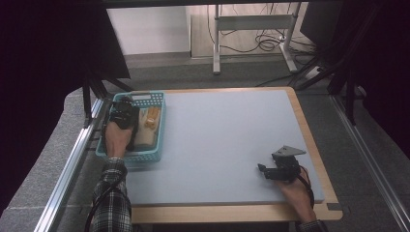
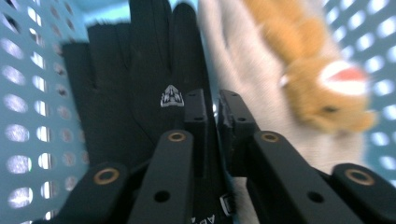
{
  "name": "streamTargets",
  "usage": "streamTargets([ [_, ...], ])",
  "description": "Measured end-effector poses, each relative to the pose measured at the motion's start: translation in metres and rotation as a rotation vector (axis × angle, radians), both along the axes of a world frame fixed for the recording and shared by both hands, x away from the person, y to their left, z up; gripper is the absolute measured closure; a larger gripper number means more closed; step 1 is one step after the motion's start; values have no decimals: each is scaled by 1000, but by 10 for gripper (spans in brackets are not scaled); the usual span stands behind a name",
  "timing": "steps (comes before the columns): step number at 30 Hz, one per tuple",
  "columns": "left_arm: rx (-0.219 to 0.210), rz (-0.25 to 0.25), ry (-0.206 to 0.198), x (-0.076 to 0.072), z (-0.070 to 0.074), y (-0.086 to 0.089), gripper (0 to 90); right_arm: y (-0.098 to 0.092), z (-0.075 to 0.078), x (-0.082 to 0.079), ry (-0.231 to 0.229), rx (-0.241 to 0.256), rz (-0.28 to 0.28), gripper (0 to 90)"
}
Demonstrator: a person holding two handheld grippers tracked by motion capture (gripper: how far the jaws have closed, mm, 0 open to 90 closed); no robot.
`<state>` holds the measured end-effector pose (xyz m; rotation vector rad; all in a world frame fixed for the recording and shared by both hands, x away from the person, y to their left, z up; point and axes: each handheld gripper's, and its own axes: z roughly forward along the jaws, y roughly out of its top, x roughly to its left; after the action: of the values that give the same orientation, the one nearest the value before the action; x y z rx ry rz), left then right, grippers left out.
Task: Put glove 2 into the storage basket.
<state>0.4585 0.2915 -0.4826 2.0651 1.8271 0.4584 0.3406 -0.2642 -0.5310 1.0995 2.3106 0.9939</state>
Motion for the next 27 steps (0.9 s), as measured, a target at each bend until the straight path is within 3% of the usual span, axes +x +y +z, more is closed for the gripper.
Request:
streamTargets([
  [5, -9, -12, 24, 8, -14, -8, 853, 0, 0, 0, 0, 1, 0, 258],
  [10, -59, -66, 28, 13, -17, -26, 862, 0, 0, 0, 0, 1, 0, 258],
  [12, -31, -76, 36, 14, -17, -31, 870, 0, 0, 0, 0, 1, 0, 258],
  [15, -35, -63, 37, 14, -15, -27, 859, 0, 0, 0, 0, 0, 0, 258],
  [21, -37, -24, -2, 9, -11, -15, 742, 0, 0, 0, 0, 0, 0, 258],
  [27, -30, -4, -46, 5, -6, -7, 542, 0, 0, 0, -1, 0, 0, 258],
])
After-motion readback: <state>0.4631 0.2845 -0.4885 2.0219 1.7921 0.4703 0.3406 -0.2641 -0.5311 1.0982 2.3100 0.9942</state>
